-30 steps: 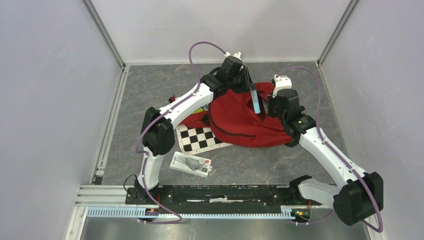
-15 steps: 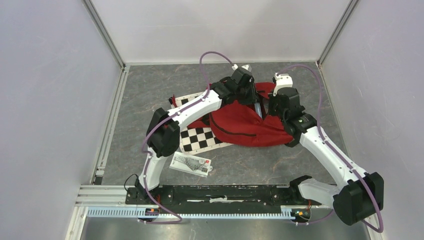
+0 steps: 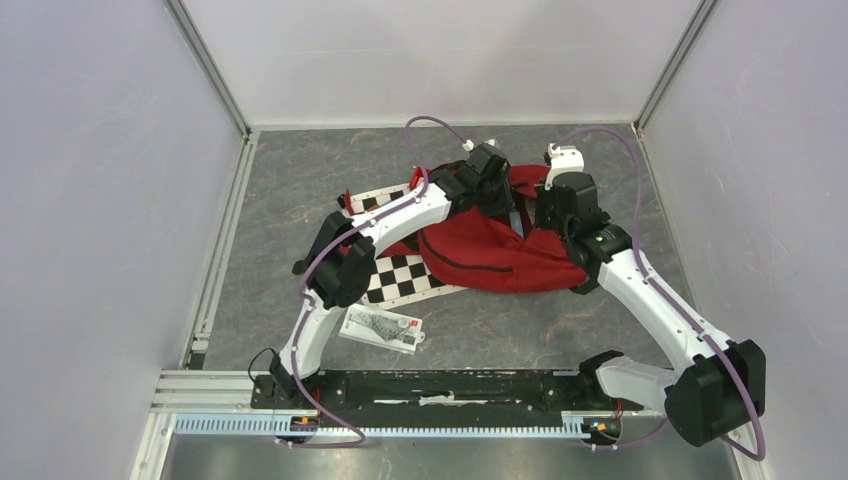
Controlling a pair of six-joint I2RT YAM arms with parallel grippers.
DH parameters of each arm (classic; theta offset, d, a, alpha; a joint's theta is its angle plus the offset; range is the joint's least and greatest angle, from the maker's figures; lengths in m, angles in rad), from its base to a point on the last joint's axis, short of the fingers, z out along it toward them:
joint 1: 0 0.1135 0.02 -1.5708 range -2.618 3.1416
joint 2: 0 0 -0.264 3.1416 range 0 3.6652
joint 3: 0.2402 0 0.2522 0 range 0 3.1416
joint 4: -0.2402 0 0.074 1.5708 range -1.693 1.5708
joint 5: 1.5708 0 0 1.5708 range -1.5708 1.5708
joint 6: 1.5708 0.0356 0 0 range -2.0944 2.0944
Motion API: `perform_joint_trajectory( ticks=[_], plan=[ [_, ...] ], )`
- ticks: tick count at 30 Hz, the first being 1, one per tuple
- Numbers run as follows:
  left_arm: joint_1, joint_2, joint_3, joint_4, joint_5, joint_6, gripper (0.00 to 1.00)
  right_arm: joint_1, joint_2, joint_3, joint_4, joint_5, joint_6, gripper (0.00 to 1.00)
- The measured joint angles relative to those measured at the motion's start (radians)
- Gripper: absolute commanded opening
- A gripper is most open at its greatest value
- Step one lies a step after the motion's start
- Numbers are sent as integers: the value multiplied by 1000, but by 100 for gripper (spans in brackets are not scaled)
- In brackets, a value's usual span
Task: Pack the student bag
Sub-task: Place the stationery in the student bag.
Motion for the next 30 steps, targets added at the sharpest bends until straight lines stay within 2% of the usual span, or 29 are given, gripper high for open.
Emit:
perform_joint_trajectory(
  ticks=[4, 7, 11, 17, 25, 30],
  plan=[
    [0, 3, 0, 4, 2, 0, 51, 0, 0, 0, 1, 0, 1, 6],
    [-4, 3, -5, 2, 11, 1, 58, 0, 0, 0, 7, 1, 1, 6],
    [-10, -6, -28, 13, 11, 6, 73, 0, 0, 0, 9, 1, 0, 6],
    [-16, -121, -148, 44, -57, 66, 88, 0, -4, 0, 10, 2, 0, 6],
    [-16, -378, -309, 89, -161, 163, 99, 0, -5, 0, 10, 5, -6, 6],
    [-11, -588, -468, 76, -238, 183, 100, 0, -5, 0, 10, -2, -8, 7]
  ],
)
